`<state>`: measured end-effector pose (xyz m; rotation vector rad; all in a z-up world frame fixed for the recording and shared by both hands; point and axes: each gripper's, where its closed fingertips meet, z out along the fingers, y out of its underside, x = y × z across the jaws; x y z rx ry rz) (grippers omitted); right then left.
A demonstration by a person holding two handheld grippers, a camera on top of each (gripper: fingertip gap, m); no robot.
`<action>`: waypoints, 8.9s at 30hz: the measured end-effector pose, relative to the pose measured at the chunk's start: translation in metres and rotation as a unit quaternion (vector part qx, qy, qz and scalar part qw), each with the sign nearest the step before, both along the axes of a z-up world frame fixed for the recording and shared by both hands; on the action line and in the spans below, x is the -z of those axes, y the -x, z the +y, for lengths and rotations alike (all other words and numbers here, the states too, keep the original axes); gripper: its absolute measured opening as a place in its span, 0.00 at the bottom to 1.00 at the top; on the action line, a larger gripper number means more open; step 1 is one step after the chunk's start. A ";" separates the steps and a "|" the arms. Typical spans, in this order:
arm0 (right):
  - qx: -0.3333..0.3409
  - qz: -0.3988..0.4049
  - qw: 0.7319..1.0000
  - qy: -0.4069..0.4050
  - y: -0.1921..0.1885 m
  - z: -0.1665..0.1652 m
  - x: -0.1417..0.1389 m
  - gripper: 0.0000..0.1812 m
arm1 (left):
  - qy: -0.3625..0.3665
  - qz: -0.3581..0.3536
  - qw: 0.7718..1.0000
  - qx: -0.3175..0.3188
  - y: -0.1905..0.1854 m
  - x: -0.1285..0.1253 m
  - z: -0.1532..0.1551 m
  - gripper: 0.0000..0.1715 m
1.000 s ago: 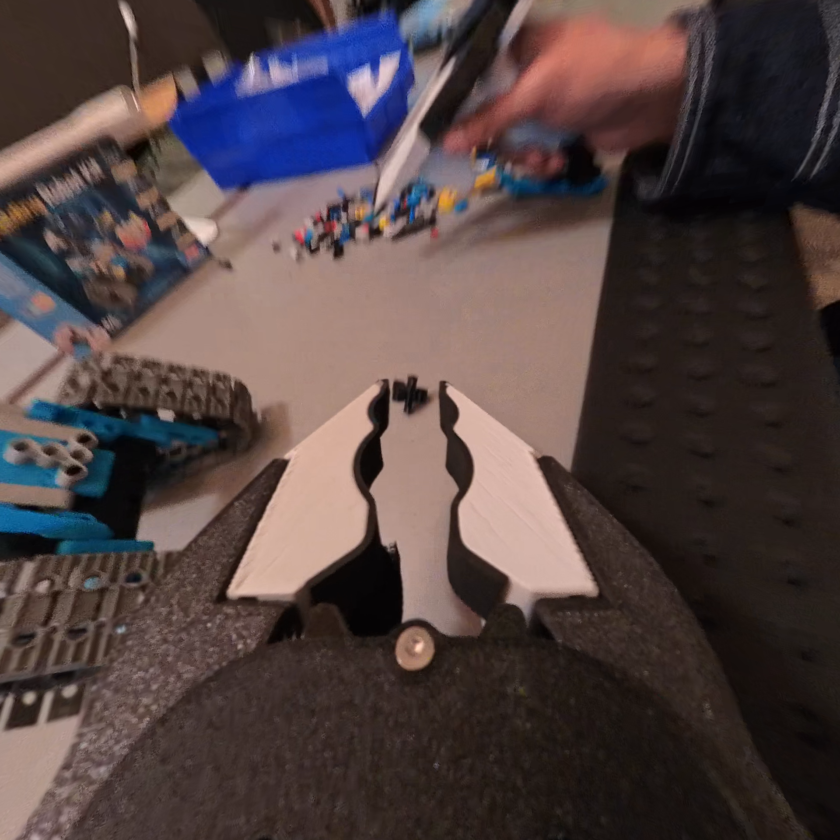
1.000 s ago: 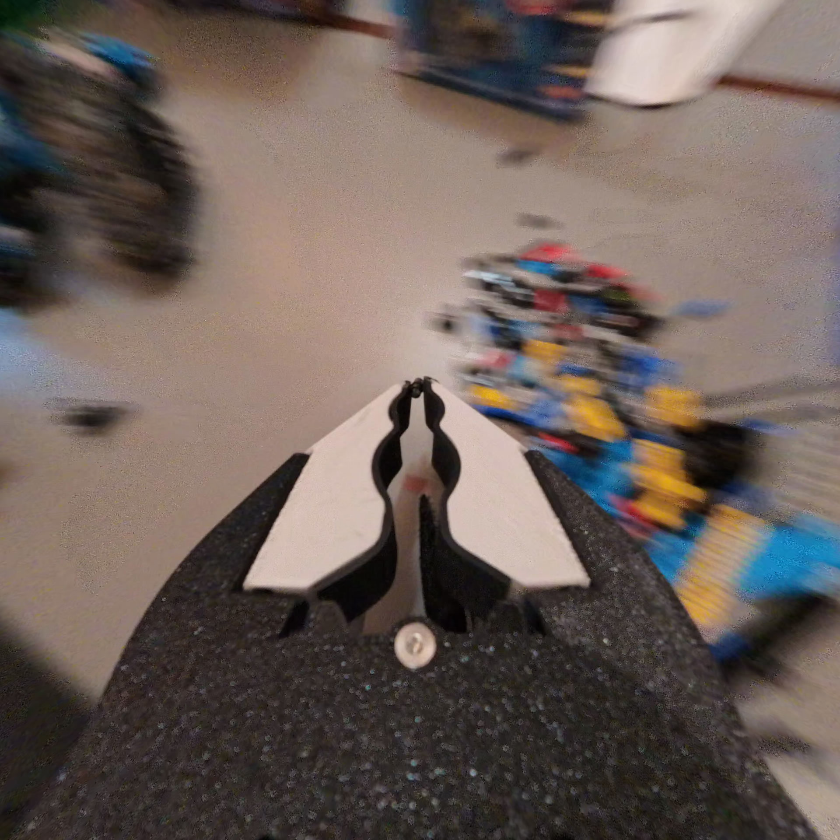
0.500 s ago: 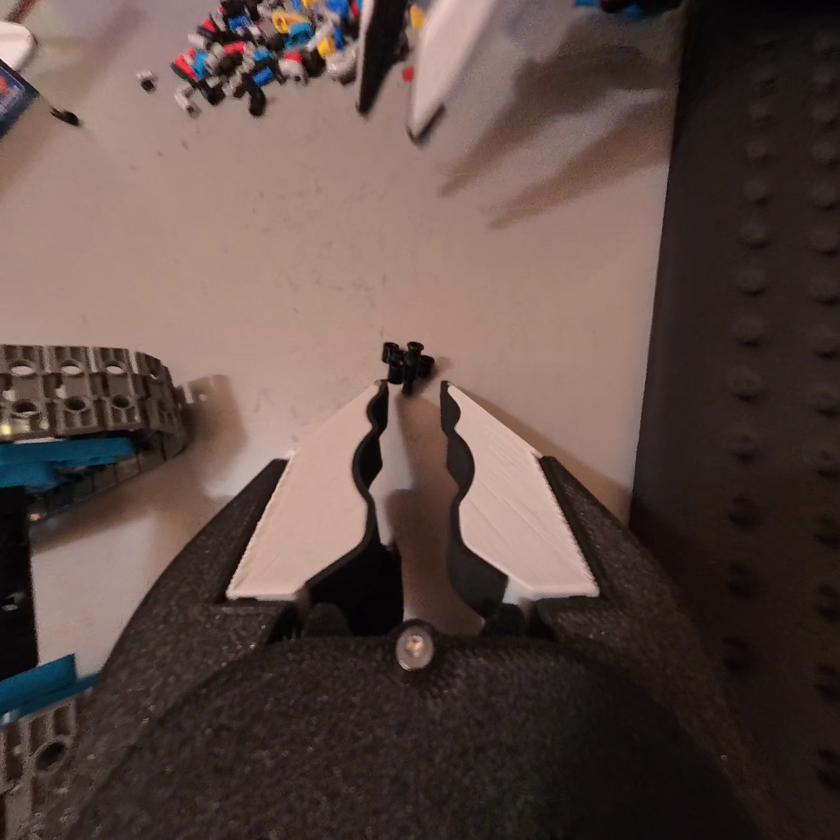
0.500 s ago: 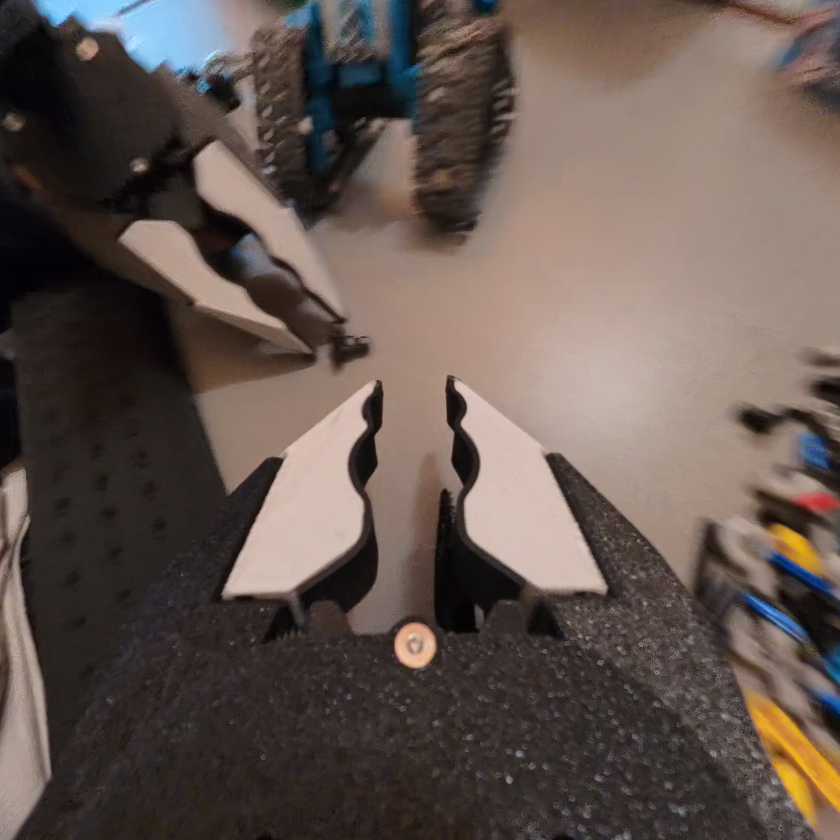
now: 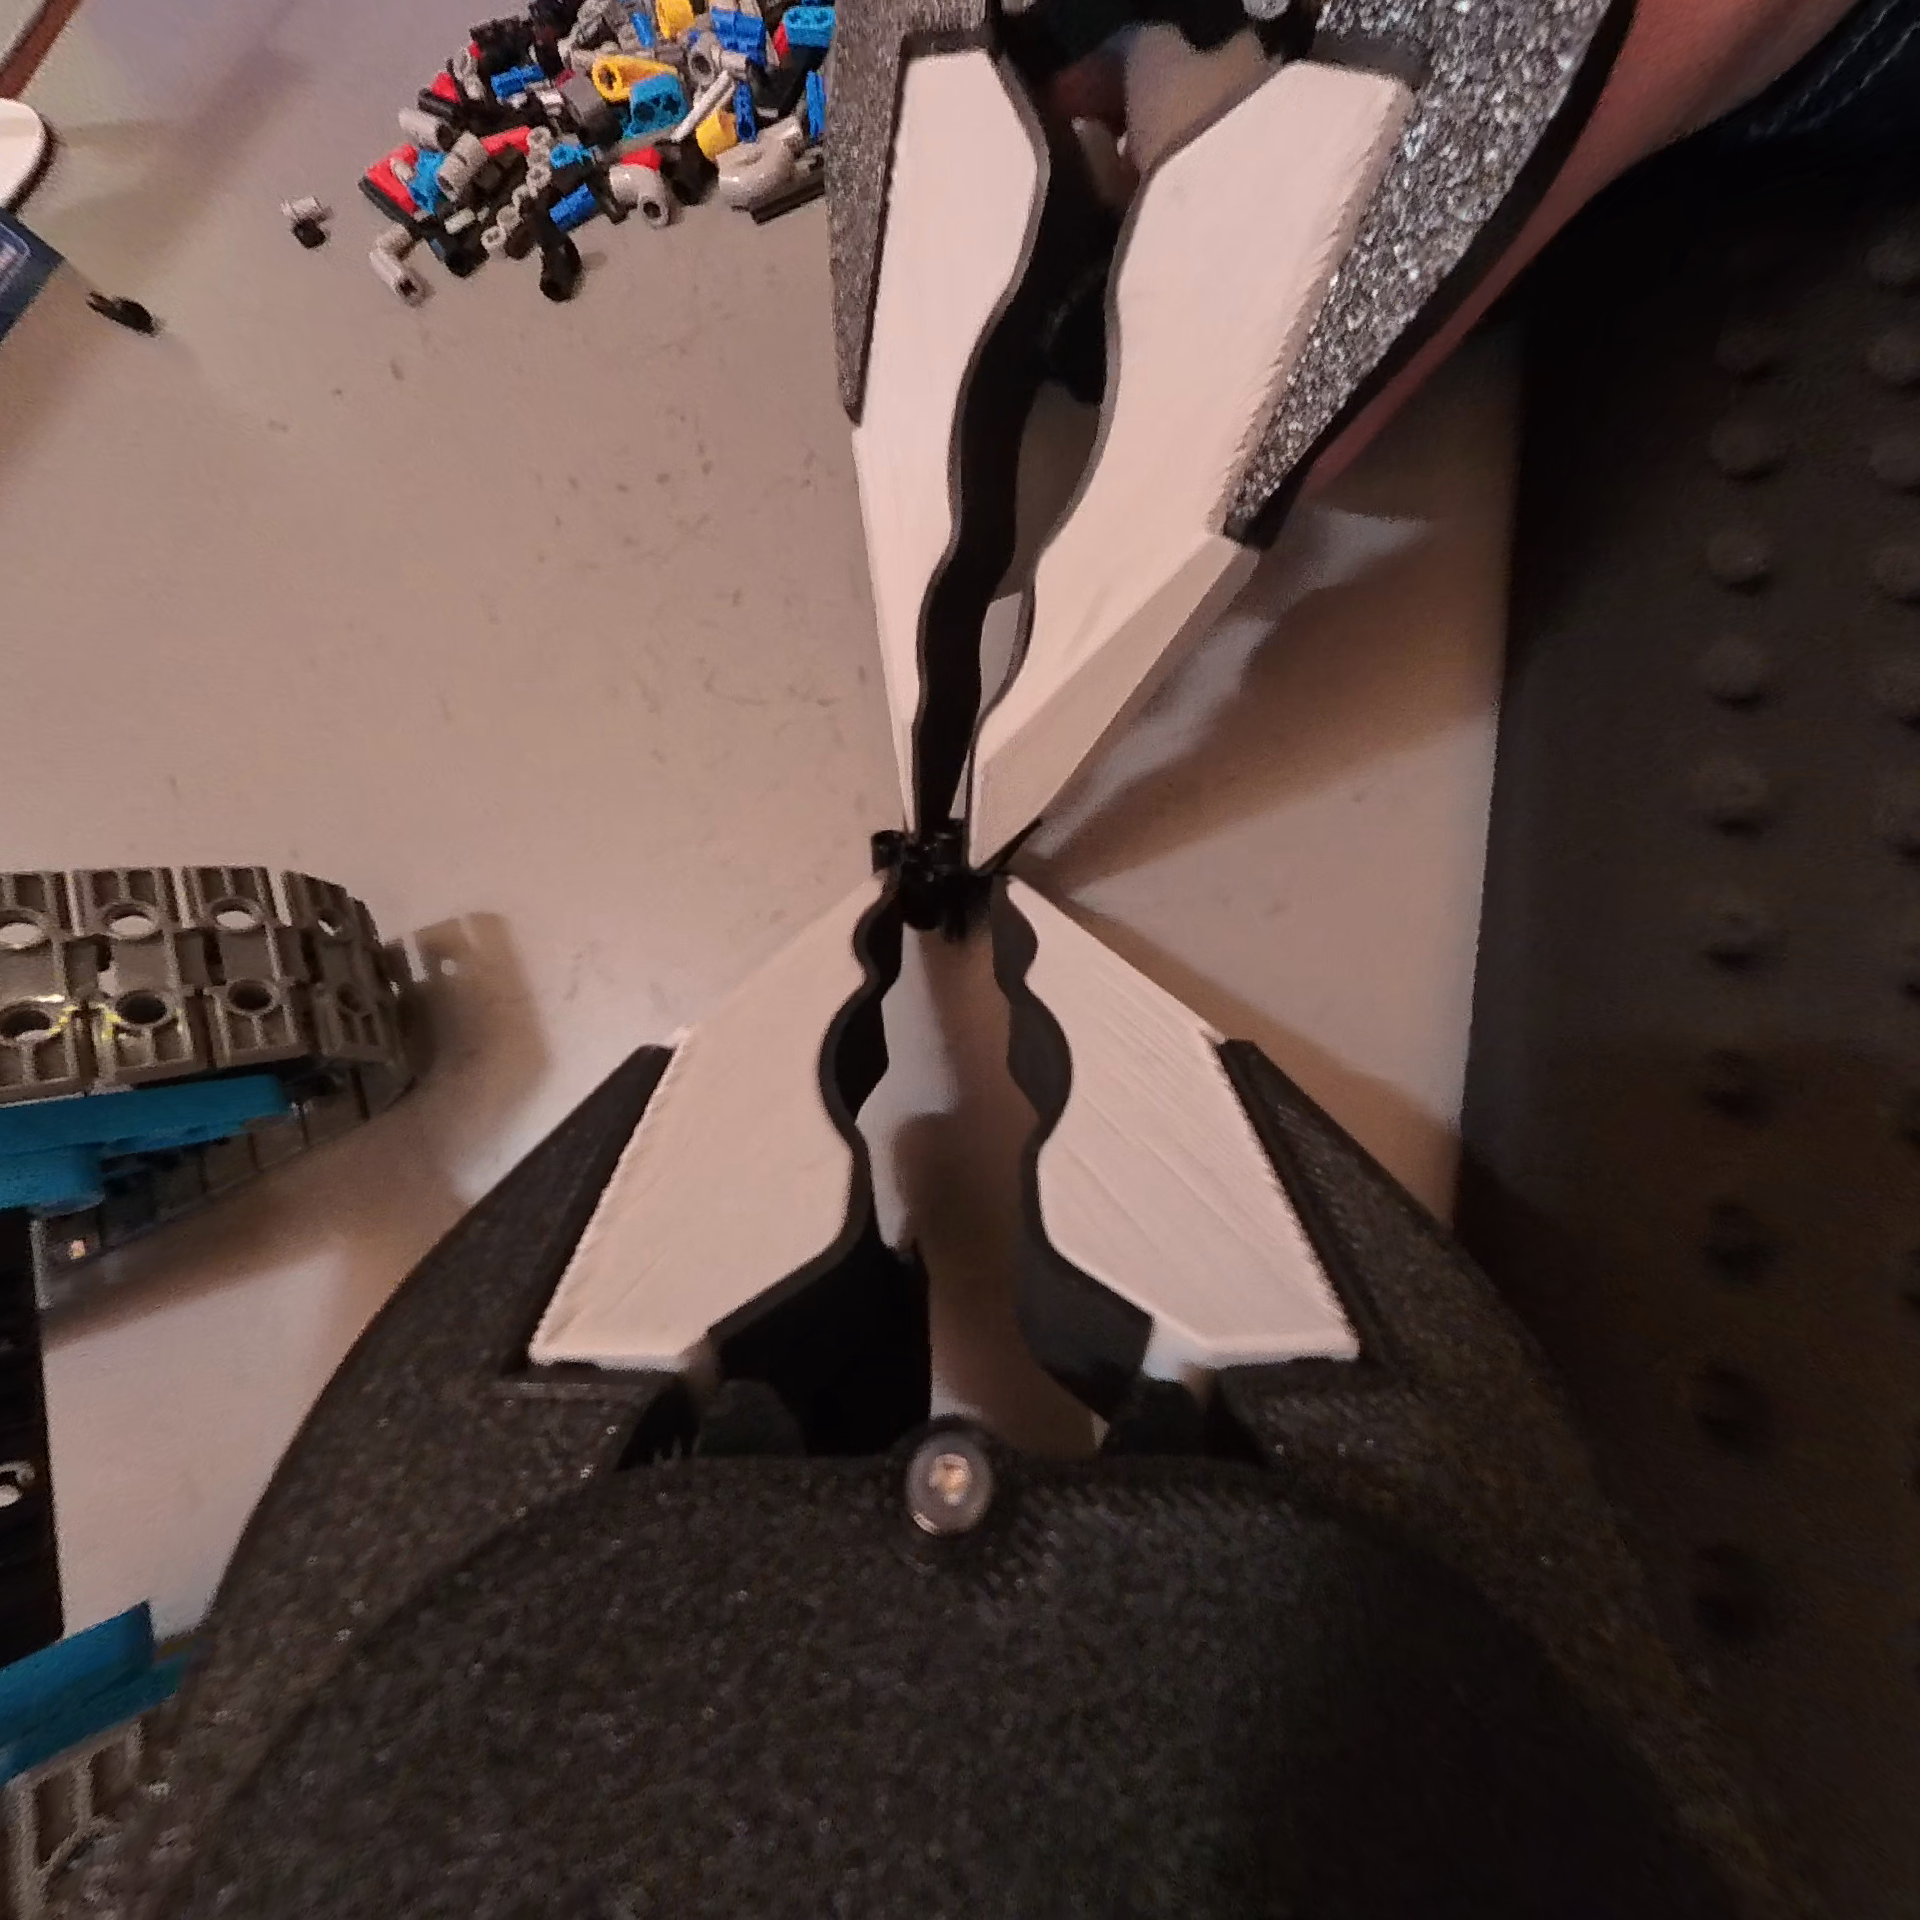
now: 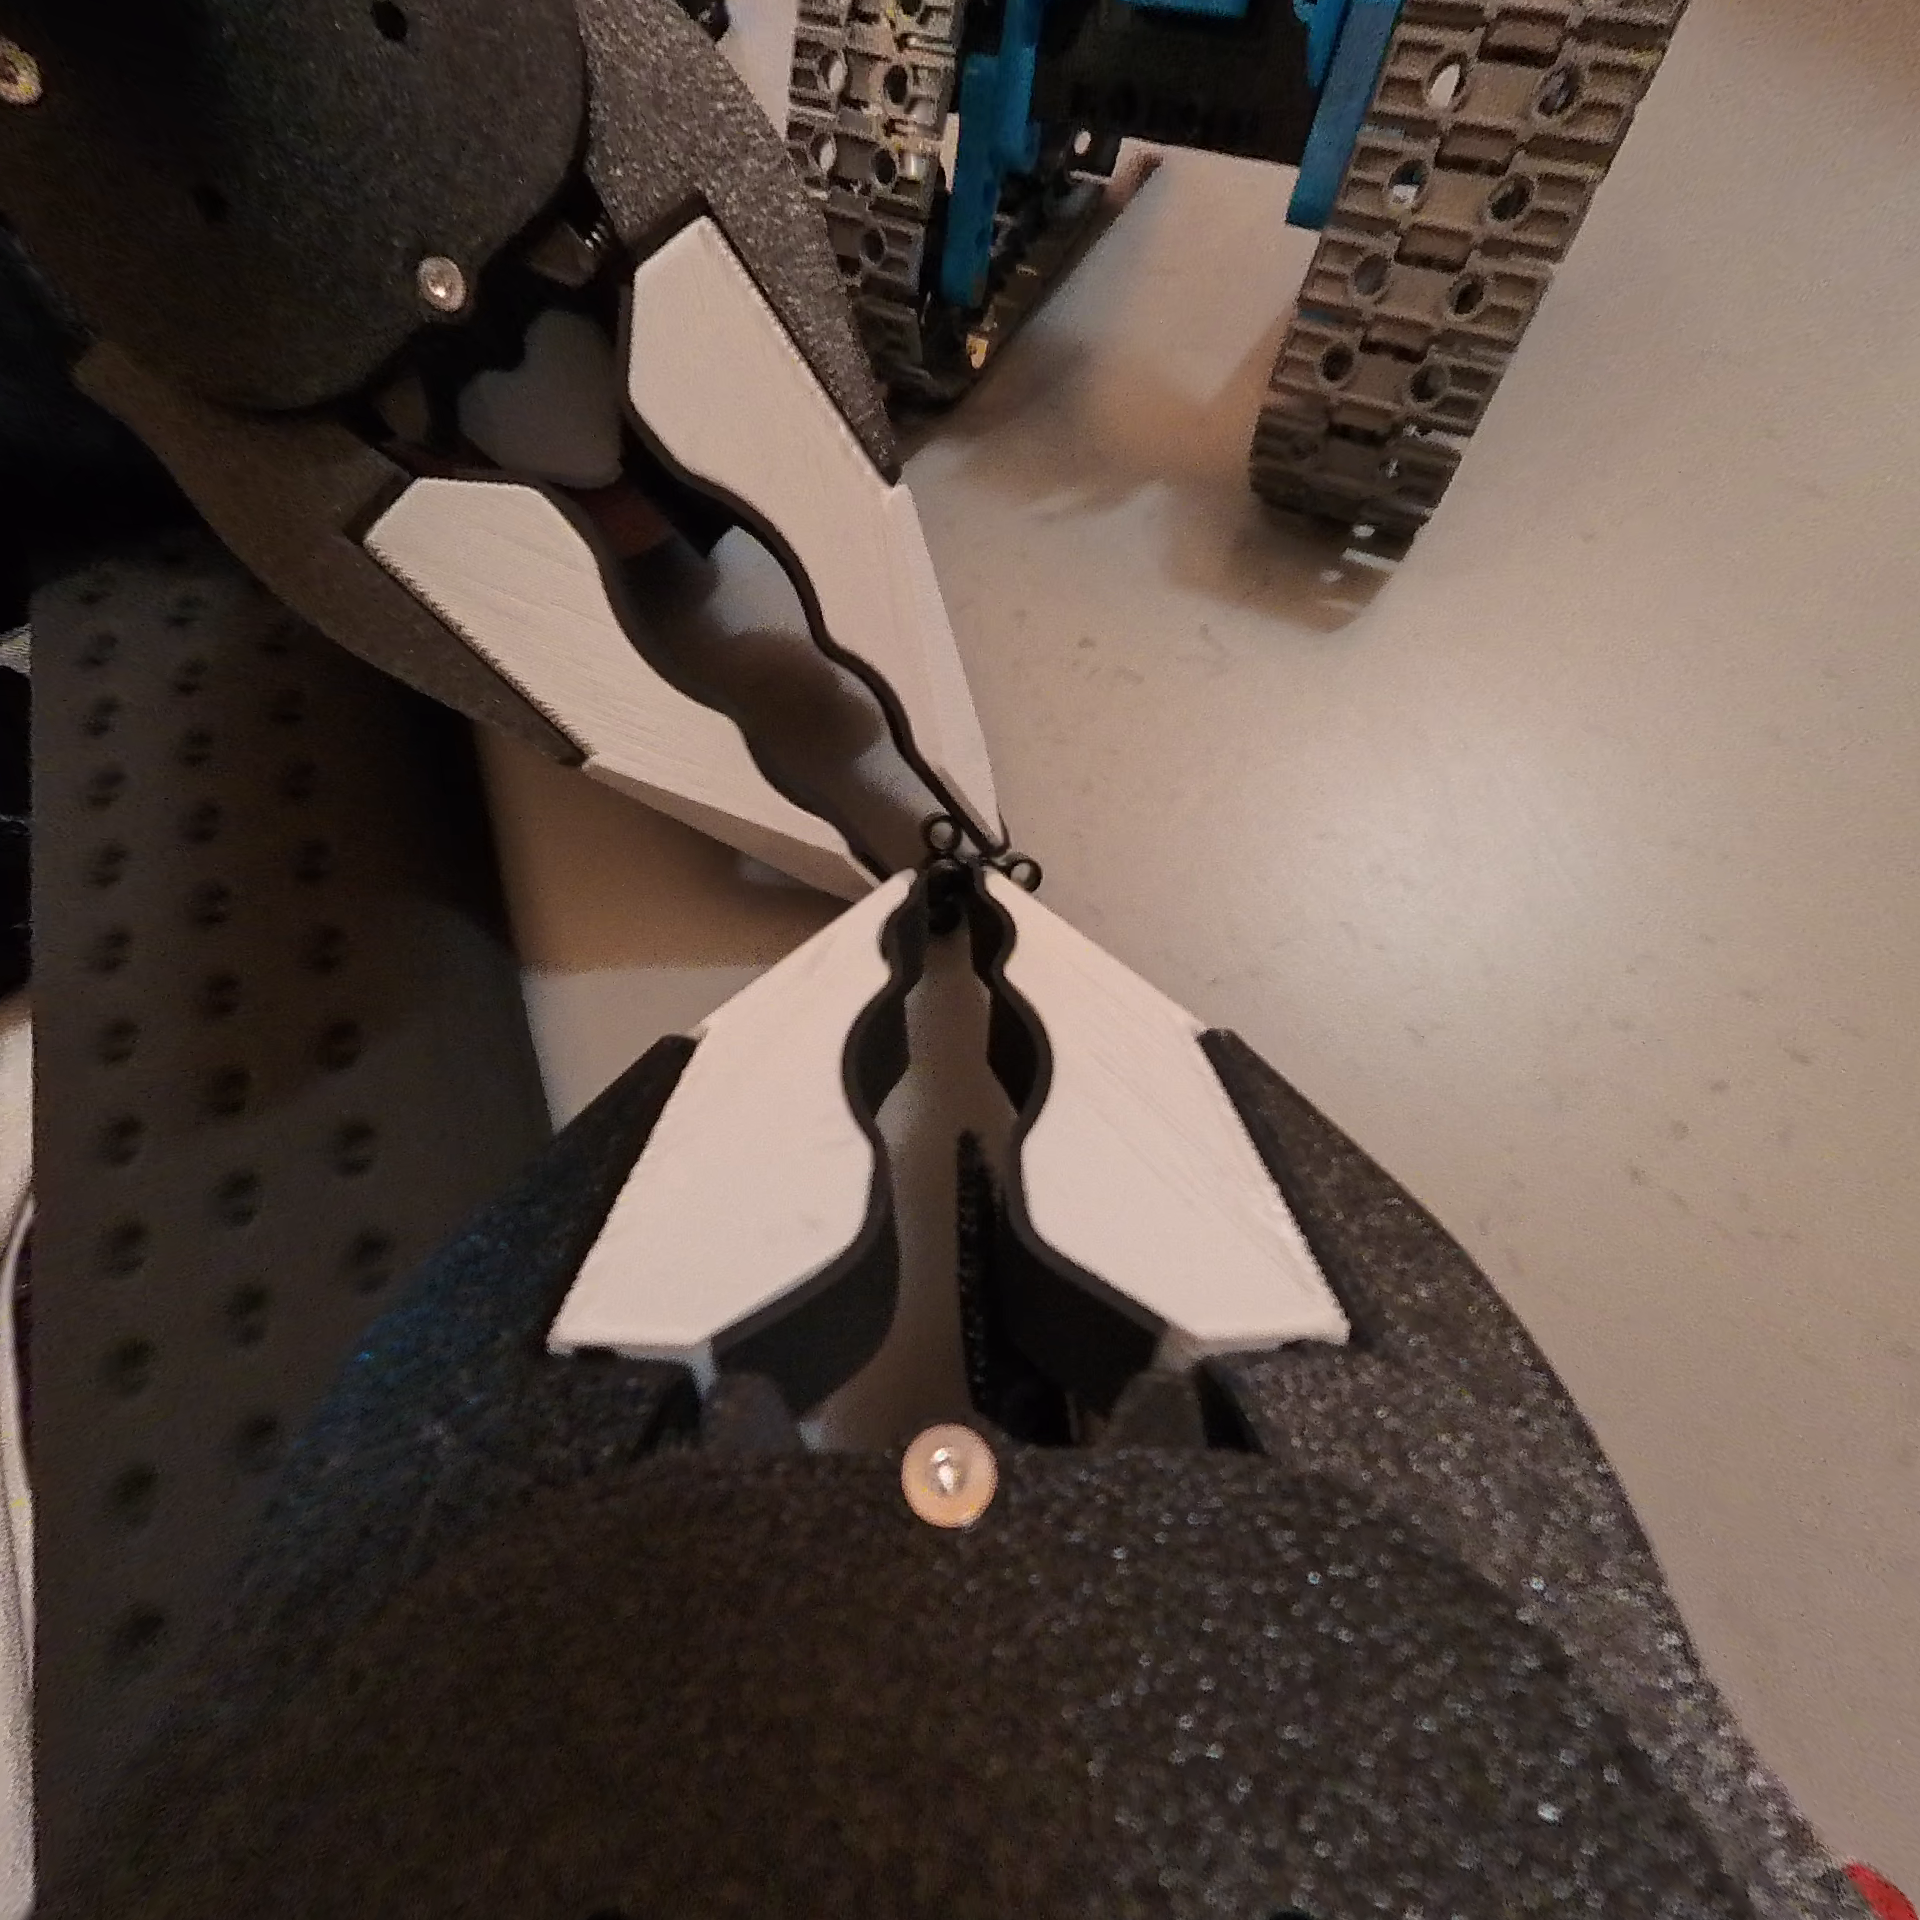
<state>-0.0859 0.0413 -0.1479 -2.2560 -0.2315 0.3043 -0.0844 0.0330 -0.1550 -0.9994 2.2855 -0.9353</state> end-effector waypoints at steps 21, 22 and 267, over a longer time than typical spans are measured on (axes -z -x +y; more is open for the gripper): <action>-0.030 0.197 0.965 -0.172 0.010 -0.012 -0.085 0.02 | 0.289 -0.105 0.952 -0.003 0.008 -0.092 -0.002 0.28; -0.033 0.207 0.961 -0.179 0.013 -0.012 -0.089 0.02 | 0.327 -0.094 0.940 0.003 0.010 -0.099 -0.003 0.33; 0.000 0.274 0.953 -0.128 0.041 0.056 -0.082 0.02 | -0.163 -0.329 0.929 -0.051 0.033 -0.085 0.058 0.02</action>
